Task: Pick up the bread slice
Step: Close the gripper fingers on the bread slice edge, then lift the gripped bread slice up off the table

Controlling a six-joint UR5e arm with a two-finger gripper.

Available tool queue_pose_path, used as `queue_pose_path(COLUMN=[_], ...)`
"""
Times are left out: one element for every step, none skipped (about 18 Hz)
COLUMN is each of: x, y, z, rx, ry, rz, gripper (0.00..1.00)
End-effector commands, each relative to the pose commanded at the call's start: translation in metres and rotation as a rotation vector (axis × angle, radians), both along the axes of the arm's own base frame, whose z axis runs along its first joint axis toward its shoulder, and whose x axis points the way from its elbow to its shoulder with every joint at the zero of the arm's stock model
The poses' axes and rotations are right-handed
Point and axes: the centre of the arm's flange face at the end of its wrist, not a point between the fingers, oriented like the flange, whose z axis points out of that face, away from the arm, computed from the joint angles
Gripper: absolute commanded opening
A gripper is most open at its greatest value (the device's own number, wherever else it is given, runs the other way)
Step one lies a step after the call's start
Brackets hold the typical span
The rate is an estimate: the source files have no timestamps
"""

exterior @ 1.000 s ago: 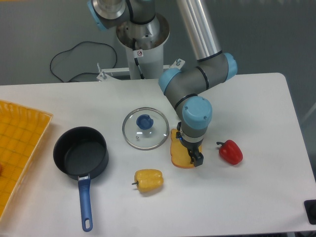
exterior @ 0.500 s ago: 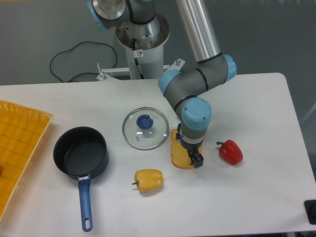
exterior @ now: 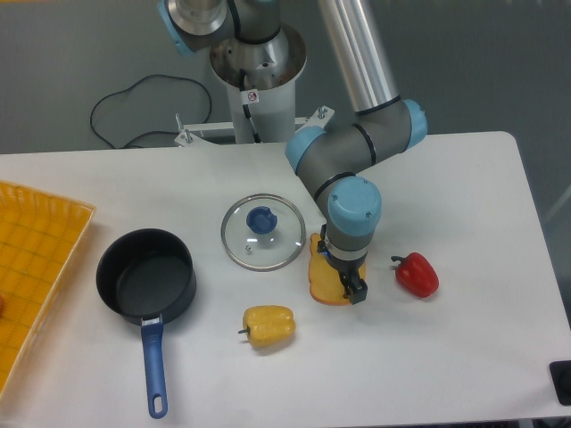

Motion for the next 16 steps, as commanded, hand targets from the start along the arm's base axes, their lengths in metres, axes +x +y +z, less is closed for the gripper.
queue_pose_path(x=[0.0,0.0,0.0,0.0,-0.001,-0.001,-0.001,-0.001,-0.001,-0.002,-0.002,-0.003,-0.004,-0.004,-0.006,-0.011], y=[0.0,0.0,0.0,0.0,0.0,0.0,0.0,0.0,0.001,0.0,0.0,0.0,0.0,0.001,0.002,0.005], z=[0.002,0.002,0.002,0.002,0.002,0.002,0.002,0.002,0.003,0.003,0.002,0.004,0.004,0.004,0.008,0.014], rx=[0.002,0.002,0.002,0.002,0.0,0.0,0.001,0.0,0.0,-0.003,-0.01,-0.011,-0.012,-0.011,-0.007,-0.002], ry=[0.003,0.003,0.003,0.003,0.003,0.003,0.005,0.003,0.006,0.009,0.01,0.015,0.016,0.017,0.023,0.033], rz=[0.0,0.0,0.0,0.002,0.002,0.002,0.002,0.003,0.003,0.003,0.006,0.01,0.009,0.01,0.011,0.011], gripper=[0.76,0.72,0.71,0.65,0.61,0.51,0.38,0.33,0.3,0.24,0.19,0.17,0.16,0.16,0.16,0.16])
